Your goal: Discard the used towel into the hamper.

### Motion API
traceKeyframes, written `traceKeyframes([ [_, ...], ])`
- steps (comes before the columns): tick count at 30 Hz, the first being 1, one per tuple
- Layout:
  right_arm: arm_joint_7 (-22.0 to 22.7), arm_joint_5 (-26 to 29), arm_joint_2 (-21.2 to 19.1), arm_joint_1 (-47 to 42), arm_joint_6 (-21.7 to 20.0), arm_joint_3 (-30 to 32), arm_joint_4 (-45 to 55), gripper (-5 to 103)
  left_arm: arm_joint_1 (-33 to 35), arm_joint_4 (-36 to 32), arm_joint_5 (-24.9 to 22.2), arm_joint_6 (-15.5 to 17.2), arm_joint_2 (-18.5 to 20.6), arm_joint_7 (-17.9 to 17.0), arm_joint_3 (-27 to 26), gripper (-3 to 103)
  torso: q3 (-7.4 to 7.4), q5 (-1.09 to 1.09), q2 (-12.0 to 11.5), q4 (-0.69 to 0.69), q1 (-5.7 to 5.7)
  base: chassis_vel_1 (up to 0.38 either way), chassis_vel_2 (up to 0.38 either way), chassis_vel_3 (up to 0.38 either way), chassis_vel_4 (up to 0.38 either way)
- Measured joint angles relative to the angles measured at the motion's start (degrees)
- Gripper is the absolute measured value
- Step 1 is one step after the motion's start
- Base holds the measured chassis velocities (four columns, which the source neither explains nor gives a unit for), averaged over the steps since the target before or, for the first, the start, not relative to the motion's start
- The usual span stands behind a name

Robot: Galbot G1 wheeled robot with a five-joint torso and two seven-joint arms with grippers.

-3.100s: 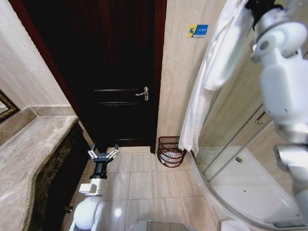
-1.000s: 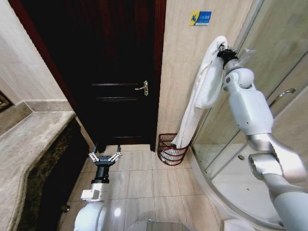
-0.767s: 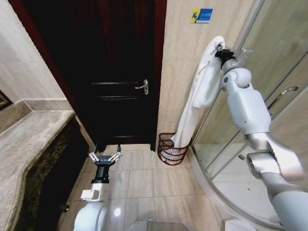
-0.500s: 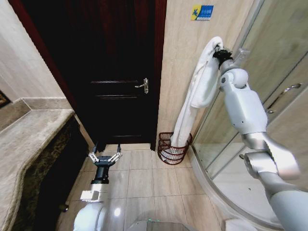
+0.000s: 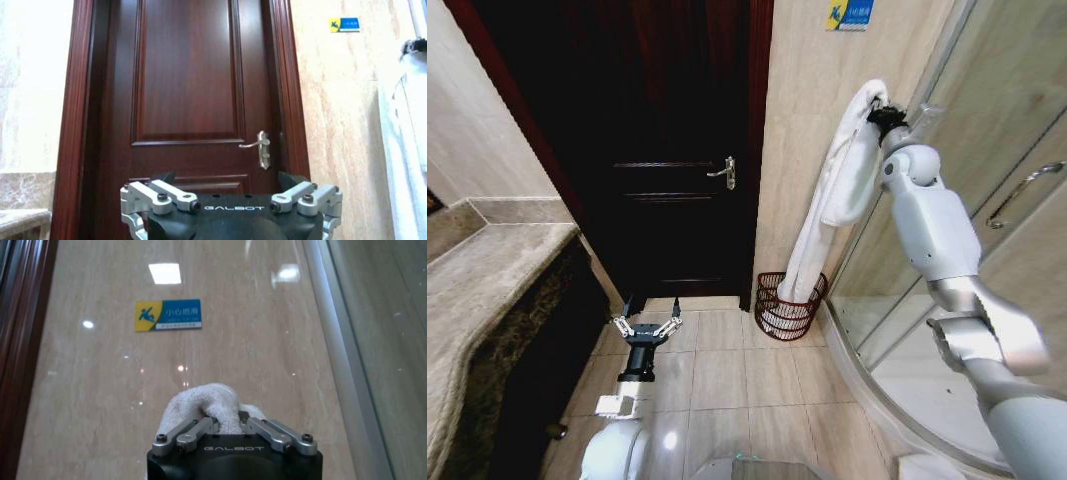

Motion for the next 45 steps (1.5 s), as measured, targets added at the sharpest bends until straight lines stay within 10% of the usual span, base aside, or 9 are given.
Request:
traceKeyframes([
  [19,2.75,7.63,-3.03,-5.16,-13.69,-2.03,7.78,10,1.9,-1.46,0.78,-1.6,-1.29,0.48,-0.35,100,-2.85,0.01,-5.14,-0.01,-2.28,0.0,0.0,0.0,0.0],
  [45,0.11,4.59,-2.08,-8.78,-7.12,-1.76,4.01,10,3.23,-2.13,4.43,-2.61,-3.5,0.68,0.53,100,-6.75,0.01,-11.99,0.0,-5.24,0.0,0.0,0.0,0.0],
])
